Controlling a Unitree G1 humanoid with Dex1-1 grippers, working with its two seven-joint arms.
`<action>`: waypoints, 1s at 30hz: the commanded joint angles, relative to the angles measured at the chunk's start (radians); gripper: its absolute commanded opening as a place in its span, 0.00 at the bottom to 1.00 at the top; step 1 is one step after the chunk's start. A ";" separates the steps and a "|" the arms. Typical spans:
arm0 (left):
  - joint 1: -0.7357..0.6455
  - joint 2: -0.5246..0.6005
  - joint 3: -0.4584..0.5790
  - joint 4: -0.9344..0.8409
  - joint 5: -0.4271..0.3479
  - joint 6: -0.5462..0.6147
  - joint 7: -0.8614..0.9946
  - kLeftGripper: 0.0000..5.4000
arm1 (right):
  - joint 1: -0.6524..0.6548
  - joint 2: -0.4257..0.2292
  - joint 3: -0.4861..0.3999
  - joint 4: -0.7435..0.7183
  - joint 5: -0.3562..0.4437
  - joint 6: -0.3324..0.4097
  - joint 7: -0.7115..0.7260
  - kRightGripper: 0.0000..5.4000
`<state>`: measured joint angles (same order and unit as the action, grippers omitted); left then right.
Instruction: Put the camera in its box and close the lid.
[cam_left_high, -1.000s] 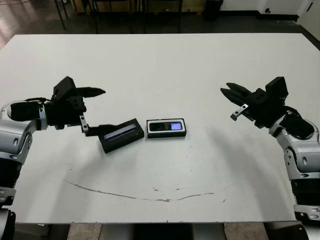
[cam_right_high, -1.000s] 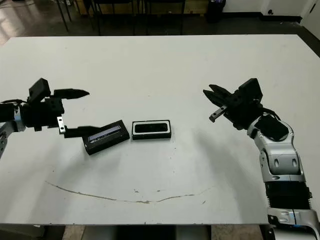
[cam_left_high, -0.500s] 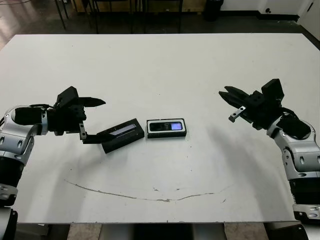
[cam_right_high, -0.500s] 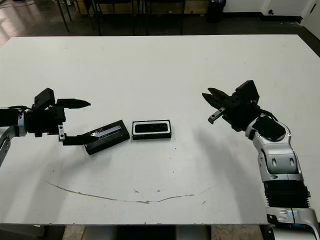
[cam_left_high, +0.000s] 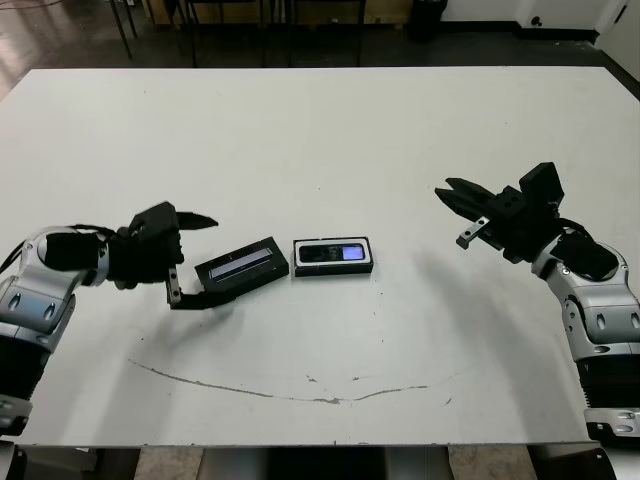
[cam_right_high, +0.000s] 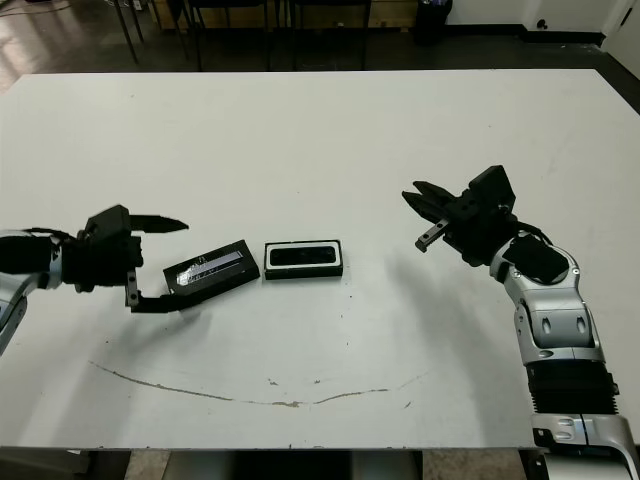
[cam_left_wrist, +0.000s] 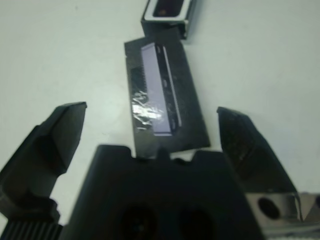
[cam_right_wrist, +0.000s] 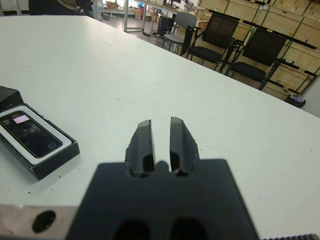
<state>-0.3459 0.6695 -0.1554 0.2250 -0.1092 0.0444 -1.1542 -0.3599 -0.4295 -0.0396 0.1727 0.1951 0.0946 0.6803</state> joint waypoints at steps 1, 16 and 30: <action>0.041 0.021 0.001 -0.010 0.012 0.004 0.010 1.00 | 0.008 -0.001 0.004 0.015 -0.003 0.006 -0.002 0.00; 0.157 -0.008 0.067 -0.076 -0.014 0.116 0.186 1.00 | 0.017 -0.002 0.013 -0.009 -0.006 0.007 -0.003 0.00; 0.123 -0.020 0.070 -0.025 -0.151 0.211 0.036 0.52 | 0.005 -0.010 0.020 -0.007 -0.014 0.022 -0.006 0.00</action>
<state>-0.2090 0.6356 -0.0716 0.1759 -0.2590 0.2651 -1.0897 -0.3573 -0.4297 -0.0263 0.1640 0.1920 0.0958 0.6760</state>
